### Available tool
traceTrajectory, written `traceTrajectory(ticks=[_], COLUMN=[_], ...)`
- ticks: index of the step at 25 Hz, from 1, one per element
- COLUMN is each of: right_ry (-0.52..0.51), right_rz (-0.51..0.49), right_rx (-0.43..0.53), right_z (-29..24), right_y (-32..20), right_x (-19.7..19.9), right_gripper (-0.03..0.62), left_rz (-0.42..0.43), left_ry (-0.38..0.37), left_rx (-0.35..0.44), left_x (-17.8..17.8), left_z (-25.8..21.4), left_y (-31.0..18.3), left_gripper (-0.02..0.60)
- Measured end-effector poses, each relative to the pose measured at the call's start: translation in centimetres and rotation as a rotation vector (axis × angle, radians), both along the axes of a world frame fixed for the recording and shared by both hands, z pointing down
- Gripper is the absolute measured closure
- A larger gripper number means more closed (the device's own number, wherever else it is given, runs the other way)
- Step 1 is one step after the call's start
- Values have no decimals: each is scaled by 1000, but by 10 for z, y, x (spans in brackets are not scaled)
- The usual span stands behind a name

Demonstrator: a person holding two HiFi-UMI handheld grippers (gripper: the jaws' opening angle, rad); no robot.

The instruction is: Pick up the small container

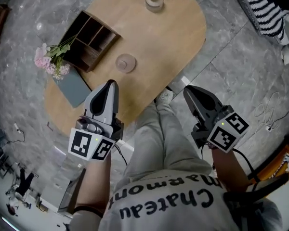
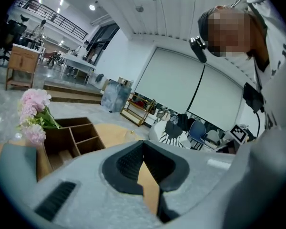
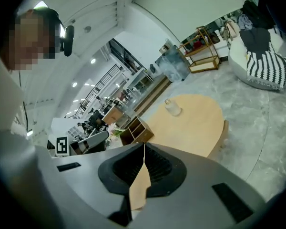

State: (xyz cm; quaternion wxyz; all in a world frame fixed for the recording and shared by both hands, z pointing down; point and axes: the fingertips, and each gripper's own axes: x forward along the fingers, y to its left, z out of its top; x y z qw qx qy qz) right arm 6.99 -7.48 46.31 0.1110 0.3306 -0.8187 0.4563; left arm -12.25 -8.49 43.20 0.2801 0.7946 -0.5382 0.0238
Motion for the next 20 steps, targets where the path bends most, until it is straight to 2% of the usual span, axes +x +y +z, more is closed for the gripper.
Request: traceTrajectory(ticks=[4,10,15,20], right_ry=[-6,-5,-8,-12], right_rz=[45,59,69,78], right_rx=[-51,-95,-111,-111], right_z=[33,76,101,117], right_y=[-3,-6,-11,-17], right_x=[3,5,3,-1], right_gripper=[580,580,580,580], left_rz=[24,68,108,131], left_ry=[-30,-68,-127,-126], left_rx=[-18,2,47,93], left_x=[-1,0,4,8], left_z=[39,80,95,101], left_y=[-10,-26,-35,-41], left_gripper=[566,566,565,565])
